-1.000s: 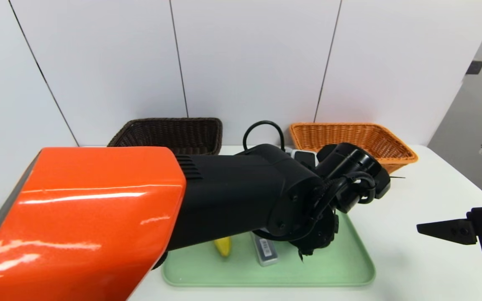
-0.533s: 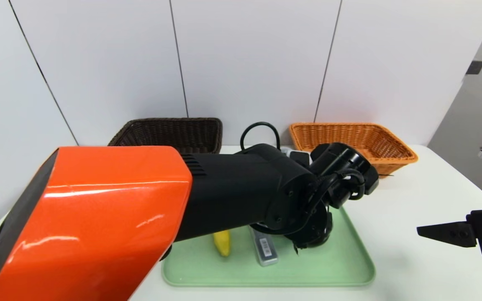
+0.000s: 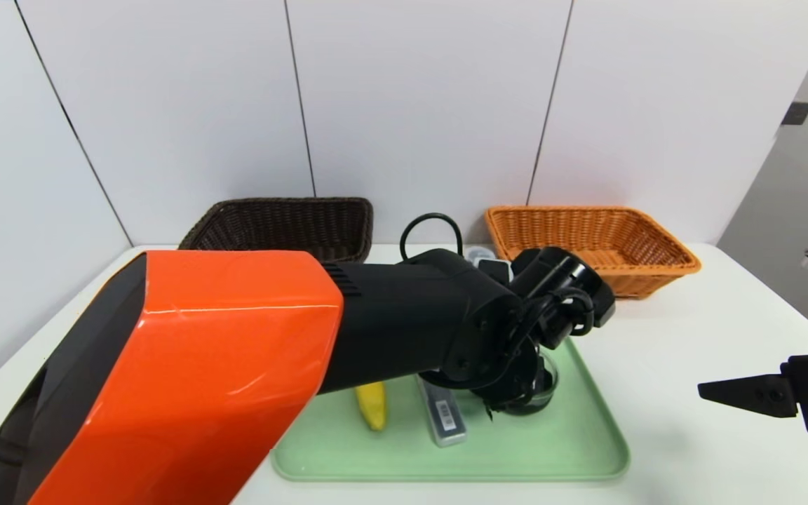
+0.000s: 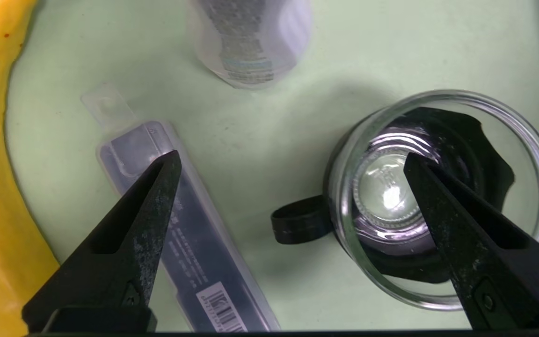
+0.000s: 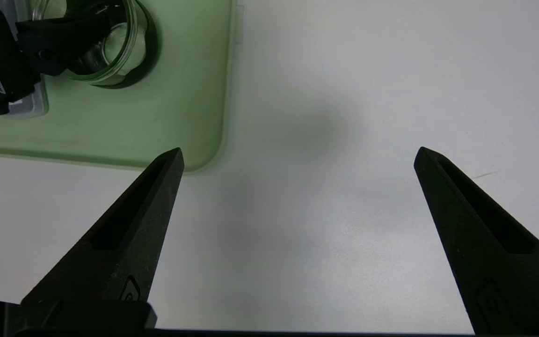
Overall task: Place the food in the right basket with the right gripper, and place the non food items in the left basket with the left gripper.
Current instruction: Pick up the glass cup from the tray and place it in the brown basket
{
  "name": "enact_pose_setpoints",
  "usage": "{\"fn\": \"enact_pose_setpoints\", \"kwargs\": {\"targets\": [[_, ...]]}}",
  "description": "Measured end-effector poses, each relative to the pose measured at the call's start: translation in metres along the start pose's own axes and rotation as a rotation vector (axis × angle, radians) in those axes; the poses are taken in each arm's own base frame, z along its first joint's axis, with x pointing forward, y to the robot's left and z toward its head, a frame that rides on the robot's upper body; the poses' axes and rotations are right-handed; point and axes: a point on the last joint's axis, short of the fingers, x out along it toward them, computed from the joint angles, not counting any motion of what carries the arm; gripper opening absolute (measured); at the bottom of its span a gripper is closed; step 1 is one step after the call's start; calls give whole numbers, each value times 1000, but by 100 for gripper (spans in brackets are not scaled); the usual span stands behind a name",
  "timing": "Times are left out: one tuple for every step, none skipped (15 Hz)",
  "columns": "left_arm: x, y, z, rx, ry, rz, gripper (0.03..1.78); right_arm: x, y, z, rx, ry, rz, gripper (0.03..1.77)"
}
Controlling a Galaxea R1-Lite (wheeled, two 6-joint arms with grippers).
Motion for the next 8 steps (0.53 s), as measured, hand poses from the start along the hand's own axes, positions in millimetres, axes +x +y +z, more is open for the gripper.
{"fn": "enact_pose_setpoints", "kwargs": {"targets": [[1,0,0,-1,-2,-2,169,0,0,0,1,1,0,170],[2,-1,0,1,-2,-1,169,0,0,0,1,1,0,170],[2,-1,-1,1,-2,-1,169,0,0,0,1,1,0,170],[3,0,0,0,-2,1,169,0,0,0,1,1,0,170],[3,-1,-1,1,-2,0,169,0,0,0,1,1,0,170],[3,-1,-1,2,-2,0,169,0,0,0,1,1,0,170],[3,-1,-1,1,-1,0,169,0,0,0,1,1,0,170],[3,-1,-1,1,-2,1,169,0,0,0,1,1,0,170]]}}
